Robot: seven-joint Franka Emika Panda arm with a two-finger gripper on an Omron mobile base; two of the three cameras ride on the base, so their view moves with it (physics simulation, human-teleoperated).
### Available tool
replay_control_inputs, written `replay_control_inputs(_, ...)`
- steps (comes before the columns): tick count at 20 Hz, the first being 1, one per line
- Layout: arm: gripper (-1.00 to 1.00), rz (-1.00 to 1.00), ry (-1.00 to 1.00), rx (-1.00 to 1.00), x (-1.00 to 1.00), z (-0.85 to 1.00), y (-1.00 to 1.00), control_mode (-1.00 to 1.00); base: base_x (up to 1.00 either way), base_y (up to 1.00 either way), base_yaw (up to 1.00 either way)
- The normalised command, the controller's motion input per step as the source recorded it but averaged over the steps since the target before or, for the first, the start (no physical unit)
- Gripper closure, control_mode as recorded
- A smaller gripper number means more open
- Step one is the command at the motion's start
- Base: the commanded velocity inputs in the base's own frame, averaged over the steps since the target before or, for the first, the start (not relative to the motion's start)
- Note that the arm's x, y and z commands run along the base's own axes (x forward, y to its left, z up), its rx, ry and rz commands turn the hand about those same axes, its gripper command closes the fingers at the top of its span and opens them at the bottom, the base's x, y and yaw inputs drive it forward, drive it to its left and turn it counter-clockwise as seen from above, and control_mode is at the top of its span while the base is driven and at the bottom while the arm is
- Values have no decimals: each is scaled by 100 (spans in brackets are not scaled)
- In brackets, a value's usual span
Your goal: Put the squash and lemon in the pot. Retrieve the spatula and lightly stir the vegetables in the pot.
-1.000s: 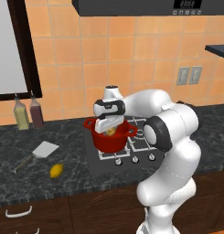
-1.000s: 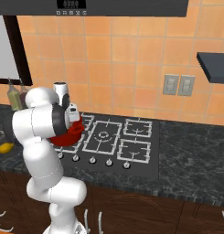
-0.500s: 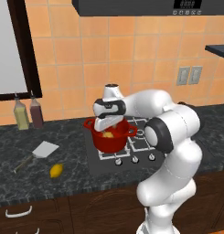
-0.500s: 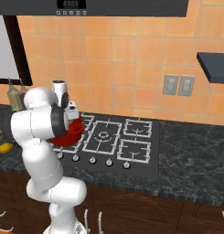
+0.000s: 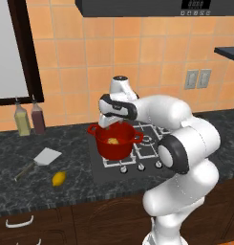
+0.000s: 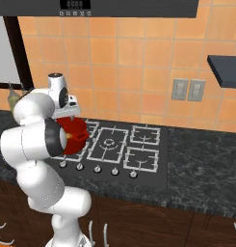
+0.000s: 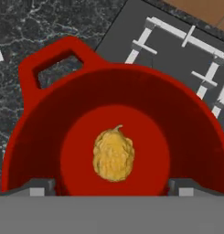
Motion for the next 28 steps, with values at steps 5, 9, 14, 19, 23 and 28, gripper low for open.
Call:
replay_control_inputs(5, -100, -3, -3, 0, -37, 52, 24, -100, 0, 0, 0)
replay_control_inputs(9, -100, -1, 0, 0, -36, 11, 68, -100, 0, 0, 0)
replay_control_inputs(14, -100, -1, -8, 0, -98, 12, 100, -100, 0, 0, 0)
replay_control_inputs(19, -100, 0, 1, 0, -92, -56, 100, -100, 0, 0, 0)
replay_control_inputs(23, -100, -5, 4, 0, -16, -93, 92, -100, 0, 0, 0)
replay_control_inputs(28, -100, -13, 6, 0, 5, -14, 25, -100, 0, 0, 0)
